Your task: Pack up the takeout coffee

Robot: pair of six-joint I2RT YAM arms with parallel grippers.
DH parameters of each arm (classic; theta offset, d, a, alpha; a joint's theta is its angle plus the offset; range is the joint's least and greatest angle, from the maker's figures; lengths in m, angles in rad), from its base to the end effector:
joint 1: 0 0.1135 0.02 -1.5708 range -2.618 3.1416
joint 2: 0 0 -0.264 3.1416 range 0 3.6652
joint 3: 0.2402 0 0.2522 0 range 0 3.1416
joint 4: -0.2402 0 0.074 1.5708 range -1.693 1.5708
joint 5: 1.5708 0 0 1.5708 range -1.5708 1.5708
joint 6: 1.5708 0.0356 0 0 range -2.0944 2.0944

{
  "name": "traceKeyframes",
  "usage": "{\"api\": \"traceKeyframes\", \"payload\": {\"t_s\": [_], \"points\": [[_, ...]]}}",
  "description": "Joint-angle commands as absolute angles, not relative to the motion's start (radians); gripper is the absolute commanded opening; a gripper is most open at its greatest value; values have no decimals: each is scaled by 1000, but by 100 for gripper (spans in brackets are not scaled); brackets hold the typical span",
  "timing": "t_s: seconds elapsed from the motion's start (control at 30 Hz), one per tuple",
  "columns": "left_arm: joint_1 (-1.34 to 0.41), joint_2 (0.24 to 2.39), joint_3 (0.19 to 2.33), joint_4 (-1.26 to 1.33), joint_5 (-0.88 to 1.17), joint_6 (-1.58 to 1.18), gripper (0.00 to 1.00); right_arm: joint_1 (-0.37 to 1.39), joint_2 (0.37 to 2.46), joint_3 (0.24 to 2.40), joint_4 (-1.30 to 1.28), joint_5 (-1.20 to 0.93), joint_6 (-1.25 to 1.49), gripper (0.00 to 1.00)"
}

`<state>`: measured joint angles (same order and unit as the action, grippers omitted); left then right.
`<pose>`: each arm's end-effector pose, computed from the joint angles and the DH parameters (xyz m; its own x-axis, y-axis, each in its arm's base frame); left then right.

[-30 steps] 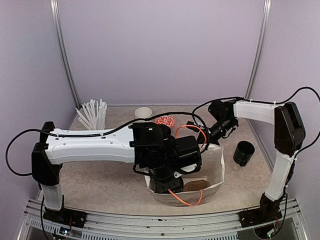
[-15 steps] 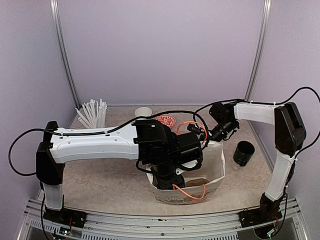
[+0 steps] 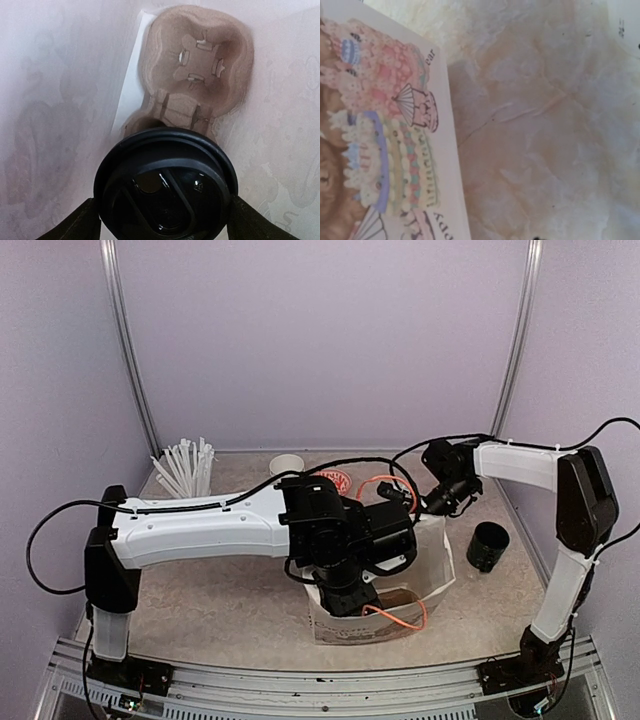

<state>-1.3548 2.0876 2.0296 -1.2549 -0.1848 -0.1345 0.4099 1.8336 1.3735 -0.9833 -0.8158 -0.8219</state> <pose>0.0977 -0.4150 0.2833 -0.3328 0.9015 -0.2766 0.9137 0.3808 0.1419 0.3081 0.1621 0.2158 -0.3572 -0.7025 -0.6156 -0.9100 0.1133 0.3988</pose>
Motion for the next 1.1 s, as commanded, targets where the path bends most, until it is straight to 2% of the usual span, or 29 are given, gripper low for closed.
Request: {"api": "traceKeyframes", "payload": {"t_s": [0.0,0.2,0.47,1.07], "points": [[-1357,2098,2091,-1259,-223,-154,87,400,1793,1371,-1000,-834,-823,44],[-1368,2087,2143,-1246,-244,-145,92,399,1787,1386,-1005,-830,-810,44],[-1371,2054,2173,-1239,-275,-137,93,399,1793,1411,-1016,-822,-798,44],[-1365,1882,2154,-1113,-220,-82,90,399,1794,1446,-1032,-804,-767,44]]}}
